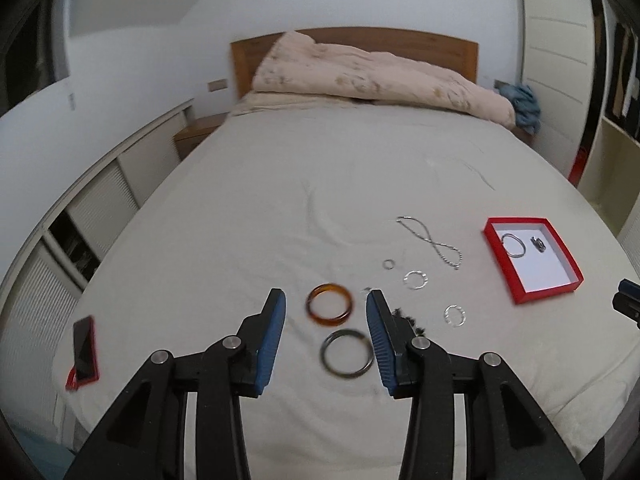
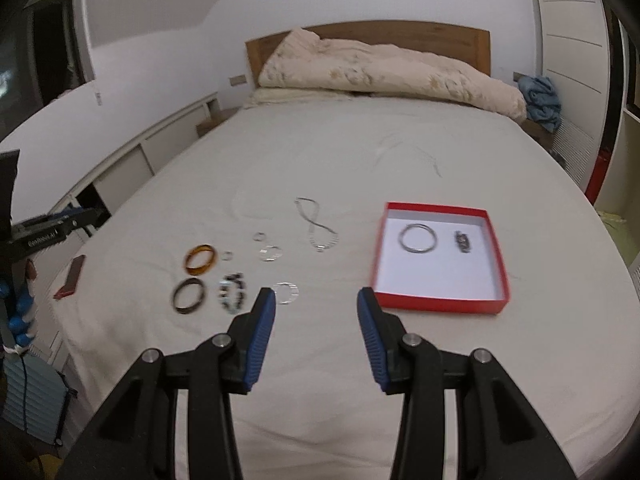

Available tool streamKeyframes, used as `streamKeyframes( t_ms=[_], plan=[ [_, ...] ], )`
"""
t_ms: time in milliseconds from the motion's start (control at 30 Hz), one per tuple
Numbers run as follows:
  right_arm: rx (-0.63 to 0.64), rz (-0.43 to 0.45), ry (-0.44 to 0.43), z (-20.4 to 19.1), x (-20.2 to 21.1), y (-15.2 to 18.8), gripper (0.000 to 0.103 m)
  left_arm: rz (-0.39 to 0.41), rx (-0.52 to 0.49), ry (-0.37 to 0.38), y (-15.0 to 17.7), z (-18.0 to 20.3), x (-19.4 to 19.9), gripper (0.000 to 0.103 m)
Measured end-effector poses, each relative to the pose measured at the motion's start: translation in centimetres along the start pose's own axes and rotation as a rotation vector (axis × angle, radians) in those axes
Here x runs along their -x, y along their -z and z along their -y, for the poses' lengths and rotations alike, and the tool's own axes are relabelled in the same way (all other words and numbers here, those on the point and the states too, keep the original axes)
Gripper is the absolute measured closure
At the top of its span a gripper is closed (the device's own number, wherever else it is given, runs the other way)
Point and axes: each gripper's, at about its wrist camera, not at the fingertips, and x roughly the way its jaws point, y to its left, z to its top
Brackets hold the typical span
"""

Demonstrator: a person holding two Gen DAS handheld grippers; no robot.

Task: Organize jewelry
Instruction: 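Withdraw both grippers from the box back toward the jewelry, then grasp the dark bangle with left gripper while right gripper grasps the beaded bracelet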

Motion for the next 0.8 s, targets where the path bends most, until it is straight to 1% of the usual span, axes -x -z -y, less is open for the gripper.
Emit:
streamKeyframes(
  t_ms=[100,200,333,500,633,800],
  plan=[
    [0.006,0.020,-0.017,-2.6,1.1,0.7,0.062,0.004,0.027,0.001,1.6,-1.4,0.8,0.061],
    [0.020,0.025,-0.026,-4.6,1.7,1.6,0.062,0.003,0.043,0.000,2.8,-2.0,1.1,0.061],
    [0.031,0.022,-0.045,-6.5,1.3,2.5,0.062,-0.017,0.065,0.009,4.2,-2.4,0.3,0.061],
    [0.035,-0.017,-0.055,-7.9,-1.0,3.7,0.062,-0.061,0.100,0.023,6.3,-3.2,-2.2,0.061],
    [0.034,-0.056,-0.054,-8.4,-3.8,4.5,0.062,-0.096,0.116,0.038,7.8,-3.8,-4.9,0.061],
    [0.027,-0.119,-0.058,-8.8,-8.0,4.8,0.062,-0.153,0.115,0.092,8.8,-3.6,-8.8,0.061]
  ],
)
